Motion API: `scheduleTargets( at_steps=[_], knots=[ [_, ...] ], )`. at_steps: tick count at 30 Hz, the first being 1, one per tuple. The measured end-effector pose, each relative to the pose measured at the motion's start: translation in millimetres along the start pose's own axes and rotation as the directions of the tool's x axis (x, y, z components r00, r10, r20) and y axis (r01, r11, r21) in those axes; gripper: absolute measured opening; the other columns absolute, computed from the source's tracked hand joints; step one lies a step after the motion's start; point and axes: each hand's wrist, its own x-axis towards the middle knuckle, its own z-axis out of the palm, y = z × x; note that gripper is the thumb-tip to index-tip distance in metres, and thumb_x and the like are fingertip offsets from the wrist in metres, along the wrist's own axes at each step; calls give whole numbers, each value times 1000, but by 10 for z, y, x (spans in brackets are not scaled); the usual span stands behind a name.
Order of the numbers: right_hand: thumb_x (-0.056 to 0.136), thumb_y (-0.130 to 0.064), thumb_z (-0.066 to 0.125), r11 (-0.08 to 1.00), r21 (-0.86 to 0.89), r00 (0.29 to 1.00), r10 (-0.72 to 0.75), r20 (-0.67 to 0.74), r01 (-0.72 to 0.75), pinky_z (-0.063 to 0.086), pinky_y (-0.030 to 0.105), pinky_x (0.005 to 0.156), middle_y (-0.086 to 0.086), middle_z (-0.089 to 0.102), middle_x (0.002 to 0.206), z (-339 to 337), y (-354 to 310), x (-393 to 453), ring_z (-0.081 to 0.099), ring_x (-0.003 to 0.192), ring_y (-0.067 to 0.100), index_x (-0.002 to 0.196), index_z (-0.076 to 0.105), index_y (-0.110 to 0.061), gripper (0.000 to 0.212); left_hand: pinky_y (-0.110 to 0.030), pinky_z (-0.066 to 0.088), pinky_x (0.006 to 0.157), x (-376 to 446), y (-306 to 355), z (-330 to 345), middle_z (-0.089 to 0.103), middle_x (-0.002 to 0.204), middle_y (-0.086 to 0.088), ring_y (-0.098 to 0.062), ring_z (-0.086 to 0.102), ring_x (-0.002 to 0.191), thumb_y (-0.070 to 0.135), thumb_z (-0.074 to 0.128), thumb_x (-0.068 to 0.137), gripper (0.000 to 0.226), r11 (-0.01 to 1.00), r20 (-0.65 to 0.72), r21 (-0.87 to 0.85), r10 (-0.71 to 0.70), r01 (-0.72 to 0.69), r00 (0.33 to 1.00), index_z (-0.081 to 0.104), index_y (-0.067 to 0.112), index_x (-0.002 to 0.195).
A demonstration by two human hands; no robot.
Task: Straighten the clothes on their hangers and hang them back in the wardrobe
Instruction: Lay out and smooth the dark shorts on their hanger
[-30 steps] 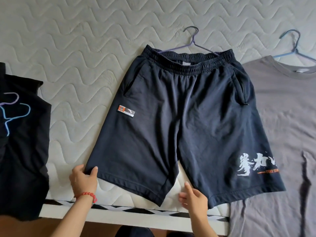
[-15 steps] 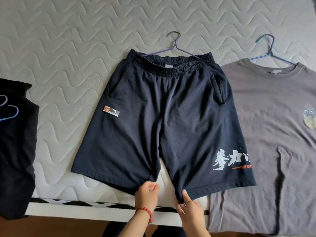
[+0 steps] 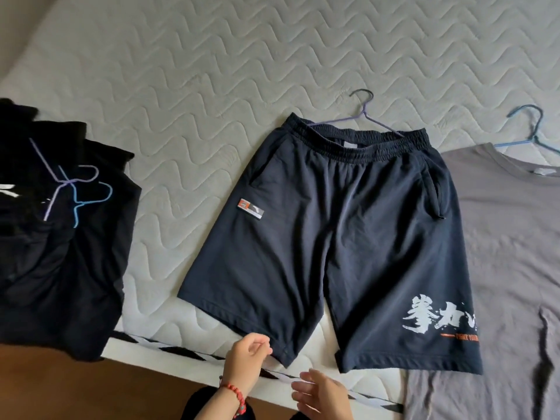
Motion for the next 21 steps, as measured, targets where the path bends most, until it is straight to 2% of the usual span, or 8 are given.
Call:
scheduleTargets(
  at_steps=[2, 4, 7, 10, 13, 15, 18, 21],
  knots=[
    [89, -5, 50, 995, -86, 999, -51, 5, 51, 38, 25, 50, 14, 63, 49, 241, -72, -55, 55, 43, 21, 75, 59, 2, 17, -20, 49, 77, 40, 48, -252, 70, 78, 12, -9, 65, 86, 12, 61, 83, 25, 994, -26, 61, 91, -89, 996, 60, 34, 72],
    [88, -3, 51, 981, -144, 992, -129, 12, 129, 40, 23, 48, 12, 64, 49, 525, -153, -75, 55, 43, 21, 75, 60, 0, 16, -10, 46, 75, 139, 107, -564, 67, 86, 10, -2, 62, 85, 14, 59, 85, 24, 968, -44, 142, 217, -209, 975, 59, 37, 77],
    [88, -3, 51, 948, -195, 968, -251, 29, 251, 42, 21, 47, 9, 65, 48, 1072, -255, -43, 58, 44, 19, 75, 61, -2, 16, 3, 38, 73, 413, 154, -1182, 64, 94, 11, 8, 57, 82, 13, 58, 87, 14, 877, -91, 265, 436, -401, 895, 68, 19, 95],
    [87, -3, 54, 915, -205, 937, -348, 35, 348, 50, 26, 56, 7, 67, 51, 1712, -287, -5, 62, 52, 21, 78, 63, -1, 14, -4, 38, 80, 751, 130, -1965, 66, 96, 3, 0, 51, 96, 25, 51, 83, 27, 794, -135, 343, 570, -502, 810, 69, 10, 96],
    [87, -4, 53, 885, -220, 911, -409, 55, 410, 51, 31, 66, 8, 69, 58, 2447, -207, 3, 63, 62, 26, 82, 66, -1, 14, -15, 42, 80, 1107, 48, -2866, 68, 95, -5, -5, 54, 89, 19, 52, 81, 24, 764, -187, 391, 611, -512, 769, 68, 9, 95],
    [88, -4, 50, 879, -209, 903, -420, 86, 429, 50, 32, 68, 8, 70, 60, 2999, -95, 15, 62, 66, 27, 83, 66, -2, 16, -23, 45, 80, 1323, -36, -3486, 67, 94, -6, -10, 58, 89, 20, 50, 81, 25, 757, -238, 414, 626, -505, 743, 68, 10, 95],
    [90, -4, 47, 882, -179, 897, -410, 168, 437, 49, 28, 64, 7, 69, 61, 3884, 94, 31, 62, 64, 25, 82, 64, -5, 18, -33, 50, 81, 1612, -169, -4385, 68, 94, -8, -23, 61, 92, 16, 52, 81, 22, 748, -319, 486, 634, -453, 704, 68, 9, 95],
    [90, -5, 49, 865, -186, 874, -418, 246, 466, 49, 23, 60, 8, 68, 67, 4710, 284, 10, 62, 61, 20, 81, 63, -8, 17, -34, 45, 84, 1882, -273, -5152, 67, 94, -12, -30, 60, 94, 4, 57, 81, 19, 692, -322, 619, 656, -373, 683, 67, 7, 97]
  ],
)
